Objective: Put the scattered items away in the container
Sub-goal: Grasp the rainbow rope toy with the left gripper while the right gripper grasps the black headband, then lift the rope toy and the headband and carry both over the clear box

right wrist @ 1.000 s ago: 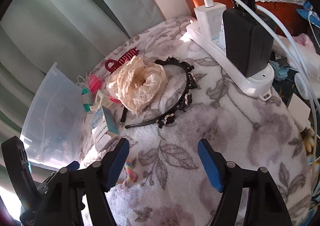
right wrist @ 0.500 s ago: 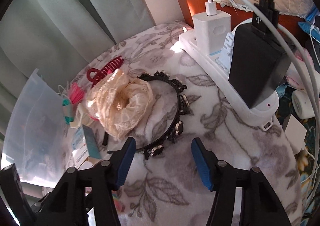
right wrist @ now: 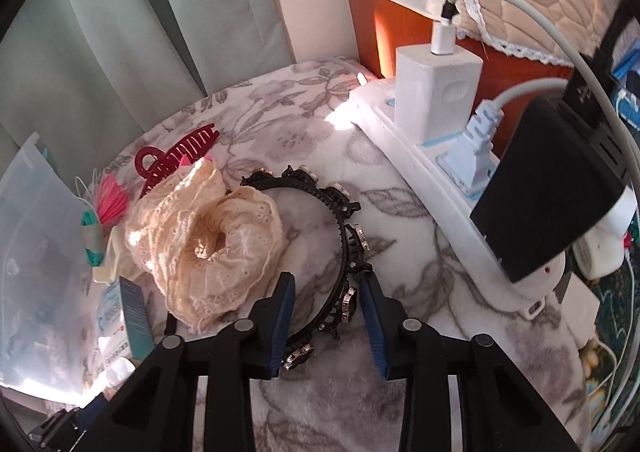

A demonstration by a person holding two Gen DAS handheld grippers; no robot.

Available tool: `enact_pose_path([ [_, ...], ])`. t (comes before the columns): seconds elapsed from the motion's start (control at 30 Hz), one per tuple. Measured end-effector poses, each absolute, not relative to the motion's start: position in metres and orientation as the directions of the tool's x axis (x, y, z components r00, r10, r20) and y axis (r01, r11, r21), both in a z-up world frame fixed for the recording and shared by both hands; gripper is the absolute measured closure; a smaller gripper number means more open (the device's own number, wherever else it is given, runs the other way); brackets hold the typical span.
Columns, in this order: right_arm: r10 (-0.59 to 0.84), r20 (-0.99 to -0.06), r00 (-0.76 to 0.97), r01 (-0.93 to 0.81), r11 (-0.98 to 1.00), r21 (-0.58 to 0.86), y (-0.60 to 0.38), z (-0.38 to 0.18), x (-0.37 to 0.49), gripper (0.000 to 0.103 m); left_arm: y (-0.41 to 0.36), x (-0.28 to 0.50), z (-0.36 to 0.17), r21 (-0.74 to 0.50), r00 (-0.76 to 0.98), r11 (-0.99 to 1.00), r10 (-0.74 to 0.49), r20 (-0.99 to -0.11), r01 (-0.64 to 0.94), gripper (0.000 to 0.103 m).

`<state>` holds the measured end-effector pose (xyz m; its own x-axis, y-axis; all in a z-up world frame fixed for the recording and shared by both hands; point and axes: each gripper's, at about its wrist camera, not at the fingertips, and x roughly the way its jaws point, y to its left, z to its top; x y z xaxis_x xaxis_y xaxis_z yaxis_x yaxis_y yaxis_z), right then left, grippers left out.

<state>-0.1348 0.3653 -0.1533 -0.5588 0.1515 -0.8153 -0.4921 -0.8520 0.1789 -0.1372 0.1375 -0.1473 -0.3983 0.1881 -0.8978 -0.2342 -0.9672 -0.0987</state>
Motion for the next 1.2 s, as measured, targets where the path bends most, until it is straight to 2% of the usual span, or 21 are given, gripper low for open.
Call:
enact_pose_path([
  [0.13,0.169,-0.813,-0.558,-0.492,-0.856,0.159,0.366,-0.152,-0.134,0.080,0.135,-0.137,-0.147,-0.105,-0.399,-0.968,0.192,-0.896,-0.230,0.072],
  [0.23,0.141,-0.806,-0.575,-0.481,-0.855,0.194,0.371,-0.149,-0.129,0.081,0.133,-0.137,-0.145,-0.113,-0.399,-0.967,0.198,-0.895,-0.228,0.073],
  [1.2,0.171,-0.594,-0.786,-0.399,-0.874,0.276,0.340,-0.032,-0.057,0.085,0.121,-0.095,-0.062,-0.134,-0.553,-0.955,0.263,-0.790,-0.263,0.074],
])
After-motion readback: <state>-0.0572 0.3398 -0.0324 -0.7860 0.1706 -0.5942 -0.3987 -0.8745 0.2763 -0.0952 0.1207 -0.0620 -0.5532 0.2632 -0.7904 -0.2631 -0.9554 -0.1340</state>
